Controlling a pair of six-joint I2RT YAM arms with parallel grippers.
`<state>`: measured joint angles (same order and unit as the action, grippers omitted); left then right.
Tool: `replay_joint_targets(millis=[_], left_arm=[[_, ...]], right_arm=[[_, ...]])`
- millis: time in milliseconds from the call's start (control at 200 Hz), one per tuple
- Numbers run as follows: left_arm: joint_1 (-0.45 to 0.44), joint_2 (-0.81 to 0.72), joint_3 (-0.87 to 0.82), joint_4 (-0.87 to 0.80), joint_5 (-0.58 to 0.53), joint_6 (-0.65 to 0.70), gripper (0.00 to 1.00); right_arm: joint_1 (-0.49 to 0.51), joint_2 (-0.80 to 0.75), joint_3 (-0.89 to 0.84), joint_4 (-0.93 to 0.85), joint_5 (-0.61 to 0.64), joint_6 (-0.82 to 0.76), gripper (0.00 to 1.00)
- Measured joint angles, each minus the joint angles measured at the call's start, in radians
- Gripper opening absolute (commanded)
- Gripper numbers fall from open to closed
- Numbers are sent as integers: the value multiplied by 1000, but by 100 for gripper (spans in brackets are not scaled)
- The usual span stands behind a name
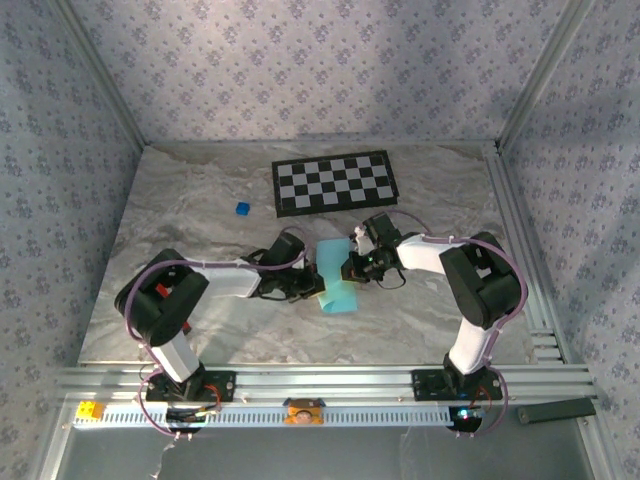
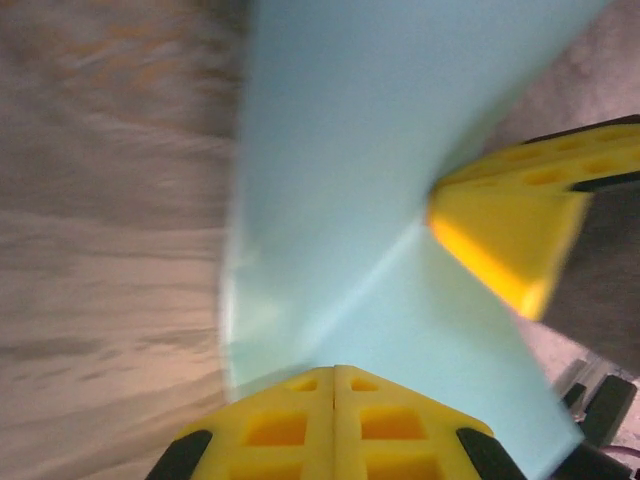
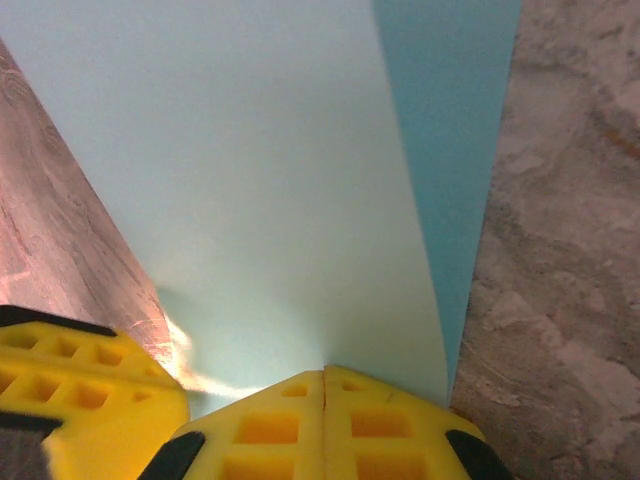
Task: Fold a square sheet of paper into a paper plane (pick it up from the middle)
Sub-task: First fold the square sheet of paper in half at the center of the table.
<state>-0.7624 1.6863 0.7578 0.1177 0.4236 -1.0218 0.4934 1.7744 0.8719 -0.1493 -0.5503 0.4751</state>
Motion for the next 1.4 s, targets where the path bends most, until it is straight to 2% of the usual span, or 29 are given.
replay_joint_targets(millis=[275, 710, 835, 1044, 1184, 1399], left_arm=[[-26, 4, 27, 16, 14, -20, 0], [-31, -5, -80, 58, -7, 0, 0], [-46, -43, -93, 15, -29, 15, 1], [-56, -99, -33, -101, -51, 43, 2], [-57, -100, 14, -85, -45, 44, 2], [-68, -49, -1, -44, -34, 37, 2]], right_arm=[[0, 0, 0, 0, 0, 0, 0], [0, 0, -1, 0, 1, 0, 0], [0, 0, -1, 0, 1, 0, 0], [0, 0, -1, 0, 0, 0, 0], [0, 0, -1, 0, 0, 0, 0], [0, 0, -1, 0, 0, 0, 0]])
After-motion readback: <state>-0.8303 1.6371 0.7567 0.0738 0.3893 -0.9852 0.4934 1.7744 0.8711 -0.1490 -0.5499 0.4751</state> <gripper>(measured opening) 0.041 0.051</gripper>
